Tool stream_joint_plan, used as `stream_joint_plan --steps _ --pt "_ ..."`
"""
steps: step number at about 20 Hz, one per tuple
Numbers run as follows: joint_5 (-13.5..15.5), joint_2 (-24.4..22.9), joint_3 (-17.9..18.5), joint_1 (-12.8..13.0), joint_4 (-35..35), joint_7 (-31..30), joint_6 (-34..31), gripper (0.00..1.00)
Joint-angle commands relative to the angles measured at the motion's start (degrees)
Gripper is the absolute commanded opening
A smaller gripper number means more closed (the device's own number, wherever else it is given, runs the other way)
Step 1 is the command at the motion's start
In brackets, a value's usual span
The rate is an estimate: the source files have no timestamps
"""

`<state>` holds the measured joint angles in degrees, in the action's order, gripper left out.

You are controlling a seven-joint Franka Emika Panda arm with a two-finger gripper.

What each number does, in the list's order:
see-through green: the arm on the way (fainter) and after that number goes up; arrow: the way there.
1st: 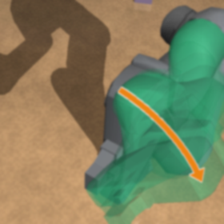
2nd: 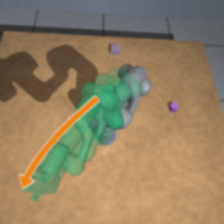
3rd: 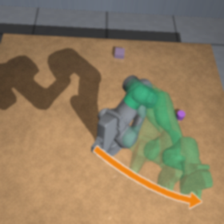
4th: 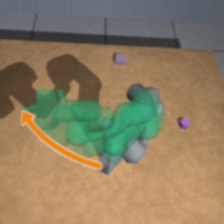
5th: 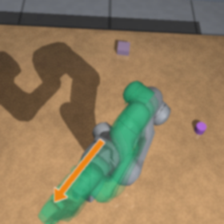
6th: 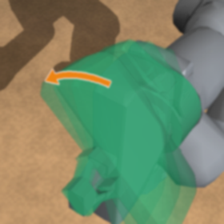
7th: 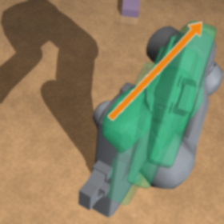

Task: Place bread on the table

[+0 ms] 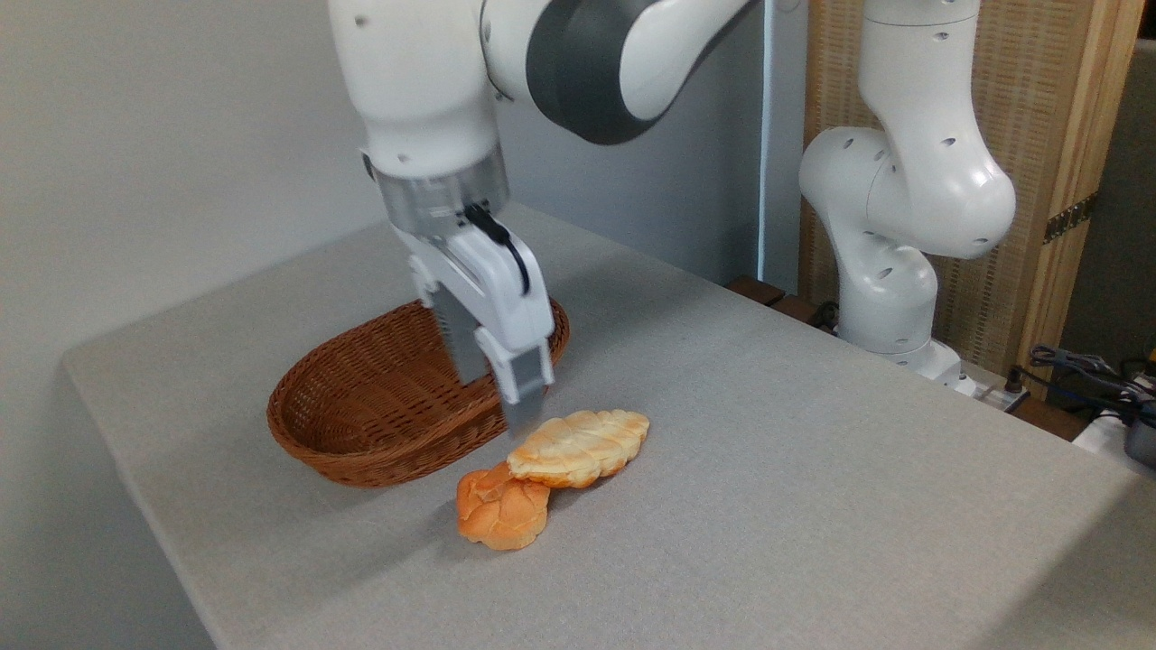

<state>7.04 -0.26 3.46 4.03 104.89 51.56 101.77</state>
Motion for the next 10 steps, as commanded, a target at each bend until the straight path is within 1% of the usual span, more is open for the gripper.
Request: stream_joint_plan --steps 1,2,4,5,6,7,10 --pt "-1.1 -0.2 -1.8 0.2 -0.8 -4.7 7.0 1.0" --pt "-2.0 -0.2 -2.0 0.2 -1.0 -6.3 8.8 1.0" --pt "-6.5 -0.1 -2.2 0.2 -2.1 -9.8 10.9 1.0" --pt "-9.0 -0.1 -3.2 0.2 -3.1 -11.8 11.1 1.0" --pt "-10.7 0.0 -4.2 0.2 -4.8 -13.7 11.0 1.0" --pt "-11.0 0.0 -4.3 0.2 -5.1 -14.6 11.0 1.0" --pt "-10.2 0.0 -4.3 0.1 -5.2 -14.4 10.3 1.0"
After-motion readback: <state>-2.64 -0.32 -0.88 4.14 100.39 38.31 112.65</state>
